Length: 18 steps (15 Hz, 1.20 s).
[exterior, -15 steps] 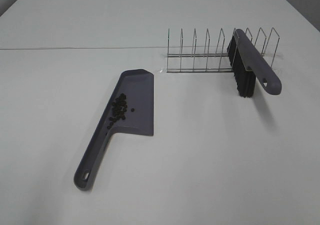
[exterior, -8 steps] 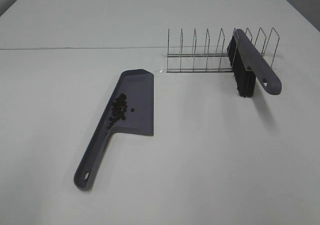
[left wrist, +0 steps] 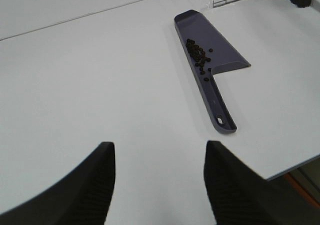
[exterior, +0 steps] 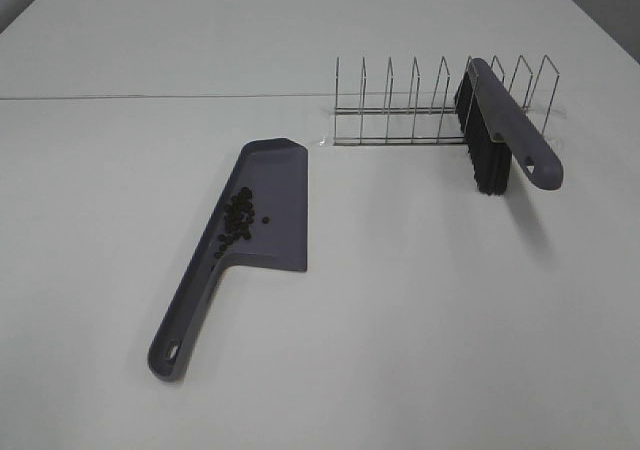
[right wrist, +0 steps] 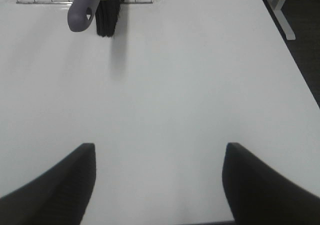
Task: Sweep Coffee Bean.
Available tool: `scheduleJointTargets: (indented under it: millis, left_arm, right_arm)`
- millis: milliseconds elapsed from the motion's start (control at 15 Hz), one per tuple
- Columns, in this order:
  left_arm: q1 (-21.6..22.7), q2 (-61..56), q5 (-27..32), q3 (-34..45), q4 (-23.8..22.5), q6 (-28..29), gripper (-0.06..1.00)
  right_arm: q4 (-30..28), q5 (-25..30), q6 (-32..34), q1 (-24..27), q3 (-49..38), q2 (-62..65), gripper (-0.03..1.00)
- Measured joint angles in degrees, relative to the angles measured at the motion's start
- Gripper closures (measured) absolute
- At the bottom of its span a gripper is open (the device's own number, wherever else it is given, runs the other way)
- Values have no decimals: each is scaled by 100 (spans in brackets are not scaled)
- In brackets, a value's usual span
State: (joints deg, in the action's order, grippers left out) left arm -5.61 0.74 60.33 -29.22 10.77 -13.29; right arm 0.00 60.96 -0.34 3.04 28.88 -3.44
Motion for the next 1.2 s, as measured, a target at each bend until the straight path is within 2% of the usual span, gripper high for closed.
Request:
scheduleJointTargets:
  millis: [467,733,933,1200]
  left_arm:
    - [0,-103,0,6,0,-6,42]
    - [0,-103,0,6,-6,-6,42]
    - [292,-109,0,6,-23,-6,42]
    - [286,-109,0,6,-40,-6,42]
  right_arm:
    - [0,0,0,0,0,252,29]
    - [0,0,0,-281,0,252,29]
    - [0,0,0,-281,0,252,29]
    - [0,6,0,-281,0,378,29]
